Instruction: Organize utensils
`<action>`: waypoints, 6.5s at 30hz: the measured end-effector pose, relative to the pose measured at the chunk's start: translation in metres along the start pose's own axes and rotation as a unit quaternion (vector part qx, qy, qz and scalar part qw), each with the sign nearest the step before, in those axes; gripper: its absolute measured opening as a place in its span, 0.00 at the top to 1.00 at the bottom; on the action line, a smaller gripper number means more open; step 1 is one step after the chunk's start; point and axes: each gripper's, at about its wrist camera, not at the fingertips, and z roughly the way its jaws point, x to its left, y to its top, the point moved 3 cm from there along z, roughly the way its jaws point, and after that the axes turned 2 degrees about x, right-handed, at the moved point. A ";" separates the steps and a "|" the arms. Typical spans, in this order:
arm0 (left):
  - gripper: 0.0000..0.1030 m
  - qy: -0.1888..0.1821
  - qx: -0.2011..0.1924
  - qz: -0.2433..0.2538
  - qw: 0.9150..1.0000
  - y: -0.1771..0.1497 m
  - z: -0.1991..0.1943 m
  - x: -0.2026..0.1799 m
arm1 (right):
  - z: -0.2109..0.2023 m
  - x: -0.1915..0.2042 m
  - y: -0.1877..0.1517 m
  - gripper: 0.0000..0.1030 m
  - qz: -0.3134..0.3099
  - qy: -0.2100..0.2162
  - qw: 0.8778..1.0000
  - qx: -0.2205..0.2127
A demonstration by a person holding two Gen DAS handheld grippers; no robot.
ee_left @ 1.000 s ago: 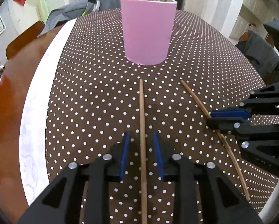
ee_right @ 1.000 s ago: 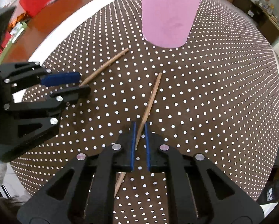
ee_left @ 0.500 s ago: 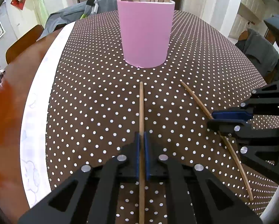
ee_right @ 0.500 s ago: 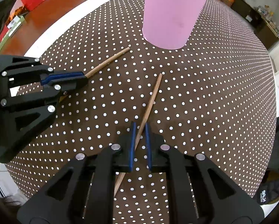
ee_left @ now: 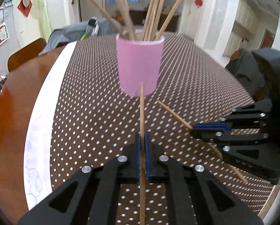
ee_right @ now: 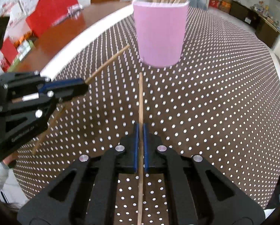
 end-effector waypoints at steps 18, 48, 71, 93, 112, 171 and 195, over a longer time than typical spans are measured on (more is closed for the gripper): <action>0.95 -0.066 -0.239 -0.043 0.968 0.058 -0.061 -0.010 | -0.121 -0.033 0.012 0.95 0.036 0.061 0.964 -0.255; 0.95 -0.045 -0.451 -0.131 0.882 0.164 -0.037 0.042 | -0.120 -0.036 0.119 0.95 0.089 -0.009 0.861 -0.501; 0.93 0.014 -0.403 -0.095 0.910 0.148 -0.013 0.035 | -0.107 -0.034 0.120 0.95 0.077 -0.024 0.871 -0.485; 0.55 0.132 -0.339 -0.069 0.929 0.109 -0.047 0.041 | -0.077 -0.013 0.091 0.95 0.068 -0.051 0.899 -0.430; 0.52 0.138 -0.321 -0.066 0.935 0.108 -0.040 0.043 | -0.053 -0.013 0.086 0.94 0.071 -0.052 0.915 -0.393; 0.25 0.142 -0.411 -0.012 0.900 -0.056 -0.220 -0.053 | -0.200 0.070 -0.098 0.09 0.070 -0.186 0.863 -0.464; 0.25 0.142 -0.412 -0.013 0.900 -0.056 -0.218 -0.052 | -0.198 0.074 -0.102 0.09 0.070 -0.184 0.865 -0.461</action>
